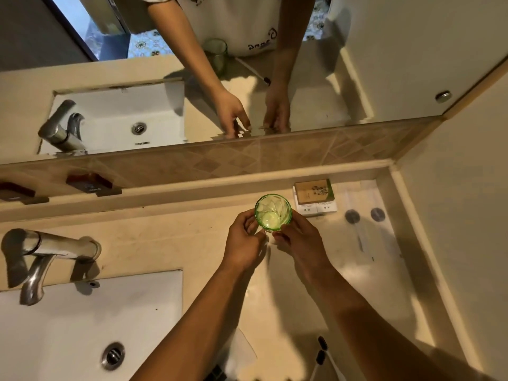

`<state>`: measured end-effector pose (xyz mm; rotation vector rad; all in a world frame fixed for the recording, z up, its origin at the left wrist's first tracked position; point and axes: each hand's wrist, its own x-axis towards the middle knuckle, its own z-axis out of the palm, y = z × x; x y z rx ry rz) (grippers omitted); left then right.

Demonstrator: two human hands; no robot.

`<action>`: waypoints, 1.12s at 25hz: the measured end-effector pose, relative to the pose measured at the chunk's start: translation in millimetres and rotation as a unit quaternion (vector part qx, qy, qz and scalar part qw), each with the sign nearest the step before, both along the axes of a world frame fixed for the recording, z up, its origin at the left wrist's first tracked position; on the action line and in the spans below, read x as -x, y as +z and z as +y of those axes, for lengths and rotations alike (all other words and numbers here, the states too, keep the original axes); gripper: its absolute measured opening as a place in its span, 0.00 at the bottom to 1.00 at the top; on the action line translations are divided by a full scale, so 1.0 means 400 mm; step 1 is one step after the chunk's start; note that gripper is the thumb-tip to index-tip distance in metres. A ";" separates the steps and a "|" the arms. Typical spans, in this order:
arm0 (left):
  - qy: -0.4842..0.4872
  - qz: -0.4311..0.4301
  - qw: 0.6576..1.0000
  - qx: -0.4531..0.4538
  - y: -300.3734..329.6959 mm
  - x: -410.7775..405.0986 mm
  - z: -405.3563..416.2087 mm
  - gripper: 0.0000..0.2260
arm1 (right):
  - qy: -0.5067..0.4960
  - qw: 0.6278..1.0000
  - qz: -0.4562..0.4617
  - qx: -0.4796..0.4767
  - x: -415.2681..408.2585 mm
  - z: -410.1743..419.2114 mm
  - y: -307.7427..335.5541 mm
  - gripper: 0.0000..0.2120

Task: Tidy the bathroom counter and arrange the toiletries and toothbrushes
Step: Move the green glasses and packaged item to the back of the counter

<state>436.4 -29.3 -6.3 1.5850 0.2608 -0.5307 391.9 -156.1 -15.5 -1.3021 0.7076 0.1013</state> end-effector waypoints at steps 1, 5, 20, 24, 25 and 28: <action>0.003 0.003 1.000 0.002 -0.002 -0.008 0.000 0.25 | 0.001 1.000 0.000 0.003 -0.009 0.000 -0.003 0.16; 0.011 0.009 1.000 0.013 -0.010 -0.026 0.006 0.26 | 0.002 1.000 -0.008 0.010 -0.033 0.004 -0.003 0.16; 0.069 0.001 0.998 0.013 0.009 -0.066 0.112 0.26 | 0.060 0.997 0.011 0.050 -0.116 0.111 -0.016 0.19; 0.067 -0.008 0.998 0.013 0.006 -0.091 0.132 0.27 | 0.050 0.998 0.012 0.034 -0.153 0.133 -0.019 0.20; 0.066 -0.008 0.998 0.014 0.001 -0.098 0.136 0.27 | 0.047 0.998 0.016 0.030 -0.158 0.138 -0.021 0.20; 0.063 -0.009 0.998 0.012 -0.011 -0.107 0.141 0.27 | 0.035 0.999 0.020 0.026 -0.161 0.146 -0.029 0.17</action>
